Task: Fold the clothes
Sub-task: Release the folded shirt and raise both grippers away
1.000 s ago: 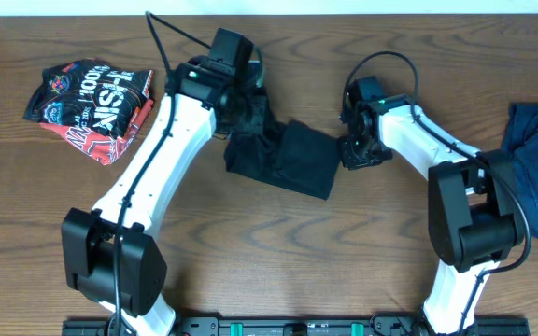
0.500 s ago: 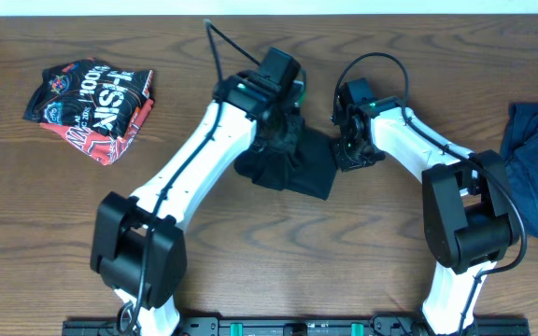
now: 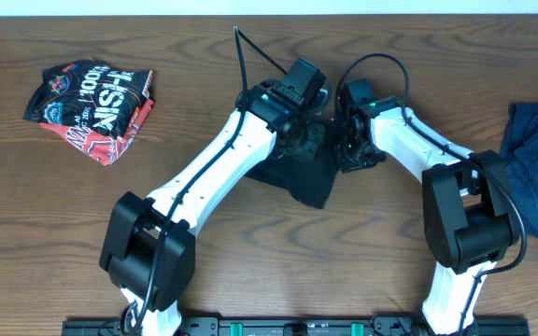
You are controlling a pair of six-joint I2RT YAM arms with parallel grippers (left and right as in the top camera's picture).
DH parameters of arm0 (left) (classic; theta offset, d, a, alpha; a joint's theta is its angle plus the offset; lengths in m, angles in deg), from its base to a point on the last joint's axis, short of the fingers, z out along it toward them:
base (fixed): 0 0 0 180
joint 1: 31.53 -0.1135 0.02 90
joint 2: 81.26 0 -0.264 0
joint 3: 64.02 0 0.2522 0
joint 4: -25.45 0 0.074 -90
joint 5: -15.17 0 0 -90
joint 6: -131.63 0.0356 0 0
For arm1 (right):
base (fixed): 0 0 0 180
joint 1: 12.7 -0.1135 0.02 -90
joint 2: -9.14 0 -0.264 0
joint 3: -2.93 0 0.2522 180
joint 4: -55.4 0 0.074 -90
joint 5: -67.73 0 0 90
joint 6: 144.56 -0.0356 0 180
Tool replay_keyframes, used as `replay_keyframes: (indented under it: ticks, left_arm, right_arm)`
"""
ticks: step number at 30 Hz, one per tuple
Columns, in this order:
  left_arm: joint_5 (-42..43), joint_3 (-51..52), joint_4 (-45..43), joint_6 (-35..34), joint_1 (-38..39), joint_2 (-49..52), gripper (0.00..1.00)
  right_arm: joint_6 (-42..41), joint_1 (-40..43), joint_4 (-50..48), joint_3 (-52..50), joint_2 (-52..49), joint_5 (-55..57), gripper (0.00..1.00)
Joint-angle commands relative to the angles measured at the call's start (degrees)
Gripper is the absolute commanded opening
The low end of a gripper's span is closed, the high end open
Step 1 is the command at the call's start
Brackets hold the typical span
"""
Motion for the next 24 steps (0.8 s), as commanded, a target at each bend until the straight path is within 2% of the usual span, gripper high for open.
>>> replay_keyframes:
  ticks: [1,8,12,17,24]
  left_arm:
    - [-0.2,-1.0,0.0,-0.1,-3.5,-3.6,0.41]
    - [-2.3,-1.0,-1.3,-0.1,-14.0,-7.3,0.41]
    - [-2.3,-0.9,-1.6,-0.1,-17.9,-5.3,0.41]
    - [-2.3,-0.8,-1.7,-0.1,-18.5,-1.6,0.41]
    - [0.0,-0.1,-0.6,-0.1,-18.0,4.5,0.4]
  right_arm:
    - [-2.9,1.3,1.6,2.2,2.6,3.5,0.28]
    - [-3.7,5.6,6.7,9.4,11.2,6.1,0.27]
    - [2.1,6.6,5.2,12.3,14.2,-9.1,0.26]
    - [5.2,6.4,2.4,12.3,12.2,-30.6,0.24]
    - [5.6,5.0,1.6,12.3,3.4,-34.8,0.23]
